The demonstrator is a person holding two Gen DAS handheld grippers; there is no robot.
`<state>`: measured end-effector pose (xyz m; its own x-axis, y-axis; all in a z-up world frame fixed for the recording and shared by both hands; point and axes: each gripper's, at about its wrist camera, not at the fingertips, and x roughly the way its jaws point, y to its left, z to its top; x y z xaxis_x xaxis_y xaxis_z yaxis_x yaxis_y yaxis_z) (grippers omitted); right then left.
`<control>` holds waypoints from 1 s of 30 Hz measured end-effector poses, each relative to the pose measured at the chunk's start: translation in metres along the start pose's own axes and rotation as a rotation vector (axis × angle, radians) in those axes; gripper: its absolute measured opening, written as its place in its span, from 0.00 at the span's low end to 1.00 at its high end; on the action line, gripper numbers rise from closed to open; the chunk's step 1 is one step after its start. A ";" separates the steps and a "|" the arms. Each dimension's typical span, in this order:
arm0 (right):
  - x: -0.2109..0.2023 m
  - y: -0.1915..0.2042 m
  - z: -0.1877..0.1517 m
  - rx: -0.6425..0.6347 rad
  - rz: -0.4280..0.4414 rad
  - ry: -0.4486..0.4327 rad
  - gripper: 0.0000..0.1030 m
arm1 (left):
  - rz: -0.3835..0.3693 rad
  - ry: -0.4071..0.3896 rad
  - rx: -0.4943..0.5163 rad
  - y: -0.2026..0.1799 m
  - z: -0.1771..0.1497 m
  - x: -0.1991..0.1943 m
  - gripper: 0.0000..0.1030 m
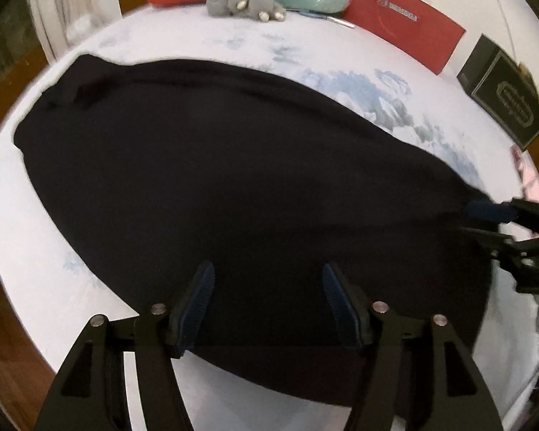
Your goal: Fold clothes
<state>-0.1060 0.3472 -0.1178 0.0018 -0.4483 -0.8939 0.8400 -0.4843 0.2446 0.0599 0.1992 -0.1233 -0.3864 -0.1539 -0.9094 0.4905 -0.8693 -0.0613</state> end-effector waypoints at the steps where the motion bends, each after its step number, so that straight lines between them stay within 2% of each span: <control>1: 0.000 0.000 -0.003 -0.025 0.014 0.000 0.81 | 0.013 -0.002 -0.010 -0.007 -0.004 -0.001 0.64; 5: -0.003 -0.005 -0.012 -0.099 0.070 0.009 0.80 | 0.033 0.009 -0.048 -0.037 -0.019 -0.008 0.64; 7: -0.008 -0.009 -0.016 -0.155 0.079 0.008 0.70 | 0.061 -0.005 -0.089 -0.054 -0.029 -0.012 0.64; 8: -0.013 -0.012 -0.018 -0.179 0.078 -0.004 0.57 | 0.077 -0.012 -0.114 -0.062 -0.034 -0.014 0.64; 9: -0.018 -0.016 -0.021 -0.202 0.077 -0.017 0.52 | 0.084 -0.016 -0.139 -0.068 -0.038 -0.016 0.64; 13: -0.037 -0.033 -0.031 -0.270 0.108 -0.068 0.54 | 0.120 -0.011 -0.203 -0.102 -0.061 -0.023 0.64; 15: -0.039 -0.042 -0.034 -0.287 0.130 -0.069 0.65 | 0.144 -0.016 -0.217 -0.114 -0.069 -0.029 0.64; 16: -0.038 -0.045 -0.035 -0.303 0.126 -0.066 0.67 | 0.155 -0.019 -0.223 -0.117 -0.073 -0.031 0.66; 18: -0.034 -0.051 -0.037 -0.334 0.112 -0.059 0.73 | 0.172 -0.014 -0.246 -0.119 -0.081 -0.034 0.74; 22: -0.030 -0.057 -0.037 -0.372 0.100 -0.055 0.73 | 0.151 0.011 -0.352 -0.117 -0.092 -0.032 0.75; 24: -0.030 -0.058 -0.037 -0.396 0.102 -0.054 0.73 | 0.166 0.001 -0.338 -0.124 -0.091 -0.030 0.75; 30: -0.021 -0.051 -0.041 -0.462 0.090 -0.031 0.76 | 0.189 -0.021 -0.384 -0.130 -0.089 -0.026 0.76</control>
<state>-0.1262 0.4124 -0.1266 0.0752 -0.4988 -0.8635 0.9907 -0.0609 0.1214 0.0754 0.3583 -0.1278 -0.2756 -0.3063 -0.9112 0.8081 -0.5872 -0.0470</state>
